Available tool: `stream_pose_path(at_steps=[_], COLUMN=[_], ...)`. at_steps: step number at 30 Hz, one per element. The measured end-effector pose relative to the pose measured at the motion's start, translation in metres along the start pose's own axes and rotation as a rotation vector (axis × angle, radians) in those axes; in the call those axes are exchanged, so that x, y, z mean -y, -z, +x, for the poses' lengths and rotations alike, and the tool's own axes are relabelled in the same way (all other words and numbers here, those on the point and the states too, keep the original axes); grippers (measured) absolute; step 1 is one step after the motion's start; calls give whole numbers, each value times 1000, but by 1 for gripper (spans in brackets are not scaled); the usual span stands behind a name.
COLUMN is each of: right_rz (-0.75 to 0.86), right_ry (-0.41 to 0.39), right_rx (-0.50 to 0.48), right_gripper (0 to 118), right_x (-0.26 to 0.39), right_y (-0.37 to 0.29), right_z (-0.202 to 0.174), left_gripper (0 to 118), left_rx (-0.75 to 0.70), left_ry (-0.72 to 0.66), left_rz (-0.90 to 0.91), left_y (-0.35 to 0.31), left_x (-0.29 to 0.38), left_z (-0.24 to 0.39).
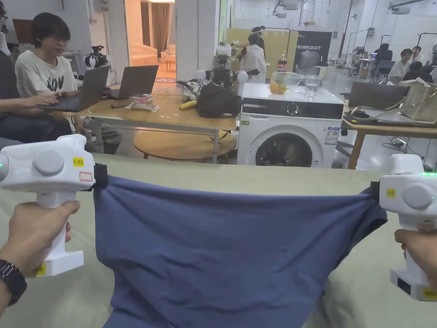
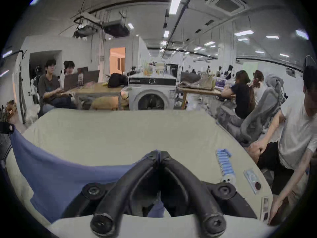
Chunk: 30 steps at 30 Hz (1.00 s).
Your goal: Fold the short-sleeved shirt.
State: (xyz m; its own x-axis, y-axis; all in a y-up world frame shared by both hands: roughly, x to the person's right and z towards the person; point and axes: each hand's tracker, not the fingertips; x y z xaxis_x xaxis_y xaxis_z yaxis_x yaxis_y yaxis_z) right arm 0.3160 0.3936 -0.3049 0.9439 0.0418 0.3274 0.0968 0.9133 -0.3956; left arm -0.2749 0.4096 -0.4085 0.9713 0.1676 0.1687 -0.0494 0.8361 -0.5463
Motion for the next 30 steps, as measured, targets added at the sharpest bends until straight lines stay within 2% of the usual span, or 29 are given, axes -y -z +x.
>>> stream_pose_path(at_steps=[2,9,13,20,30], right_rz=[17,145,189,268,358], right_ry=[6,-13,5,-20,-2], right_rx=[-5,14,21,49,69], right_gripper=[0,0,0,0,0], right_x=[-14,-67,-104,-174,-246], right_y=[-11,-41,-48,-47,-50], right_z=[-1,-14,-18,-27,-37], left_gripper=[1,1,1,1,1], left_rx=[-16,-29,-33,-49,-82], left_ry=[37,51,43,67,82], left_rz=[23,75,105,199,310], left_y=[-8,-17,-22,-39,-62], left_x=[-17,-74,-108,-173,-239], left_z=[4,7,3,11,21])
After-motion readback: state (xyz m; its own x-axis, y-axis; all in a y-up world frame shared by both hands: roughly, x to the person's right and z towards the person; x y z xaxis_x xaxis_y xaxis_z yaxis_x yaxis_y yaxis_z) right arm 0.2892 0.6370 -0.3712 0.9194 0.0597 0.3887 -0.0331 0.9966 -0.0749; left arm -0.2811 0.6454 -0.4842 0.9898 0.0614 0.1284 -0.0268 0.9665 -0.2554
